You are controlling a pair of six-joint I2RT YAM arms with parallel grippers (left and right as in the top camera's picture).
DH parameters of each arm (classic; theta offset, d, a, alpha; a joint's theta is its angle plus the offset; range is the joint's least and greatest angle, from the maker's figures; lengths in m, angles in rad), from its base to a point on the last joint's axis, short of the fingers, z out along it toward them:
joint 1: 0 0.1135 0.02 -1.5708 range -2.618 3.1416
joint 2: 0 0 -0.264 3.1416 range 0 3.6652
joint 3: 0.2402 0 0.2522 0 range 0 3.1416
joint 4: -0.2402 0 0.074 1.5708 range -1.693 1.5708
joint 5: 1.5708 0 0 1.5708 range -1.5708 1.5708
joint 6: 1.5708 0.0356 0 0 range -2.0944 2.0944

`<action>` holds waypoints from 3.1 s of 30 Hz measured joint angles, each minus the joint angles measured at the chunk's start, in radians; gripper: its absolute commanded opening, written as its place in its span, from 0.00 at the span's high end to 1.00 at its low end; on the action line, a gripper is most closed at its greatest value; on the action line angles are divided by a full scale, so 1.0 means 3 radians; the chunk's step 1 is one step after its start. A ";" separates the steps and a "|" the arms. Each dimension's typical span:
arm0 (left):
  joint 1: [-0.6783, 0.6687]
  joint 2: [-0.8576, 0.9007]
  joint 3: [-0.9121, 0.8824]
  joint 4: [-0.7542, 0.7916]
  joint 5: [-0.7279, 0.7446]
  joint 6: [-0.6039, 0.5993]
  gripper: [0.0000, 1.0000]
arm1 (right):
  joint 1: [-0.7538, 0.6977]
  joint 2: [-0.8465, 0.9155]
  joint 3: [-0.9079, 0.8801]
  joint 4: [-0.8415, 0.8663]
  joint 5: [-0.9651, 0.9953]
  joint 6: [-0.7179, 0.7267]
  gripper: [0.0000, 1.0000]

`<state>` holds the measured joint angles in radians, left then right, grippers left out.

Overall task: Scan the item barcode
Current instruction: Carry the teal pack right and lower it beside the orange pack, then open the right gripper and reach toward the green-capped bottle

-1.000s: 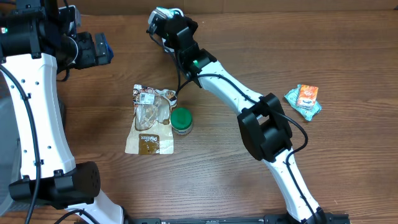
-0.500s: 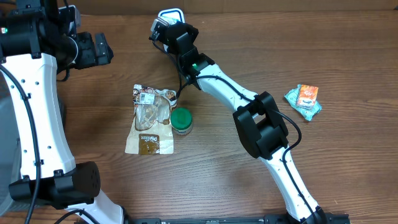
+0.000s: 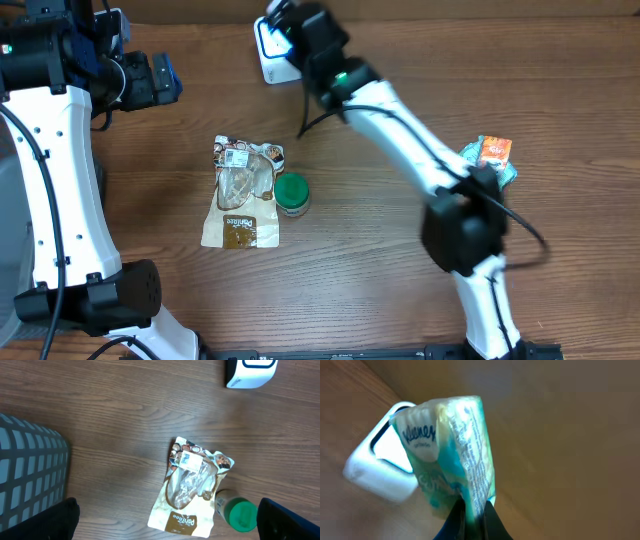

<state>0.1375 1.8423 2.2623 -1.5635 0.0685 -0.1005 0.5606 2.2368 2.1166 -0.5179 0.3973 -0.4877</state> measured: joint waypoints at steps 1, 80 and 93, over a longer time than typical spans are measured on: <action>0.0000 0.0000 0.0000 -0.0001 -0.0001 0.0000 0.00 | -0.0036 -0.0141 0.0000 -0.0198 -0.0093 0.0161 0.96; 0.0000 0.0000 0.0000 -0.0001 -0.0003 0.0000 0.01 | -0.0254 -0.0931 -0.1203 -0.2097 -0.1878 0.2323 0.00; 0.0000 0.0000 0.0000 -0.0001 -0.0001 0.0000 0.00 | 0.0276 -0.0931 -0.1203 -0.1896 -0.1635 0.2318 0.00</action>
<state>0.1375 1.8423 2.2623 -1.5639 0.0681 -0.1005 0.6434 1.9575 1.7557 -1.0866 -0.0933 0.2077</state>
